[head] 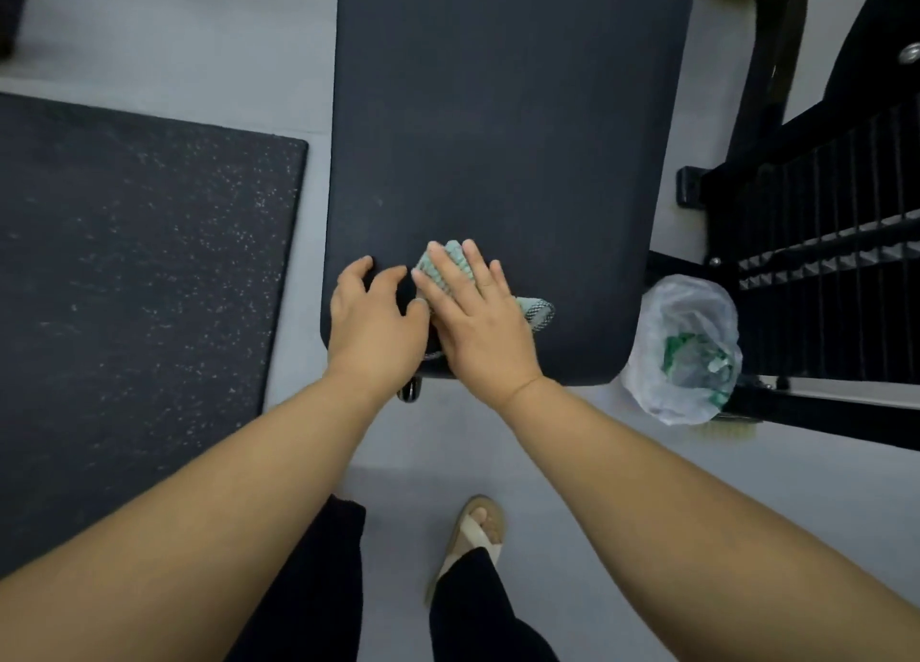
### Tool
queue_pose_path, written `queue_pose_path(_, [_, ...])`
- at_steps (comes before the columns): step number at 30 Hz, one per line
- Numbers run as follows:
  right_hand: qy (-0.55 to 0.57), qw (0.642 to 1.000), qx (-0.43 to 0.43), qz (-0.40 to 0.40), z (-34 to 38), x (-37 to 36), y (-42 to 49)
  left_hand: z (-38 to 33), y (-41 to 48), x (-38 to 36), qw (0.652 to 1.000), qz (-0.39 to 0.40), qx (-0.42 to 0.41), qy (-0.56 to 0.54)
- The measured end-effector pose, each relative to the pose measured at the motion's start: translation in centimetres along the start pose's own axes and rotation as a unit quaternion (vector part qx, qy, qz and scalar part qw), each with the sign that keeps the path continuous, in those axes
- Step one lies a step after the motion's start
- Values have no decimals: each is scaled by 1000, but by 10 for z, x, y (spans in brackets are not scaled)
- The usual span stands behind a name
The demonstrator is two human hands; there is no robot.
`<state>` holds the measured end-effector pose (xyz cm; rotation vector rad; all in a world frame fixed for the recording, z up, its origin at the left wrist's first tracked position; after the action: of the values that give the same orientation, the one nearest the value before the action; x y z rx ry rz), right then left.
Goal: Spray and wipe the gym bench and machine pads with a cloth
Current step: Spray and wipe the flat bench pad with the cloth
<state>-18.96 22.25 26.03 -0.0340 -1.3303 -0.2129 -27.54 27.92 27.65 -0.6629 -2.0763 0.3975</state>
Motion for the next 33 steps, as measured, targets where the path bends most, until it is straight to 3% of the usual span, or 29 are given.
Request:
queue_pose_path(3, [-43, 996, 74, -6, -28, 5, -33, 10, -9, 0, 998, -18, -33, 42])
queue_pose_path(7, [-56, 998, 4, -38, -67, 16, -66, 30, -21, -11, 983, -51, -133, 118])
queue_pose_path(10, [-41, 996, -20, -75, -30, 6, -53, 46, -25, -17, 964, -94, -208, 134])
queue_pose_path(15, [-27, 991, 83, -104, 76, -28, -1, 79, -14, 9, 952, -195, -237, -7])
queue_pose_path(19, [-31, 990, 108, -83, 54, -21, -18, 108, 14, 9, 957, -120, -159, -211])
queue_pose_path(26, [-19, 990, 17, -136, 30, -12, -42, 110, 23, -6, 916, -137, -192, -323])
queue_pose_path(33, [-17, 981, 125, -144, 60, -23, -23, 121, 29, -13, 877, -158, -207, -403])
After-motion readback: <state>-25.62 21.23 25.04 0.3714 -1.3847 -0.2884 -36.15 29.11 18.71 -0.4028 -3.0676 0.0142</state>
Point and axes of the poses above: each hand's wrist, its own y-axis towards the middle knuckle, its own x-axis out of the back of the hand, z = x × y, the point moved 9 cm from there along y, towards the middle knuckle, and after that the axes turned 1 degree about -z, right-handed, at the moved point
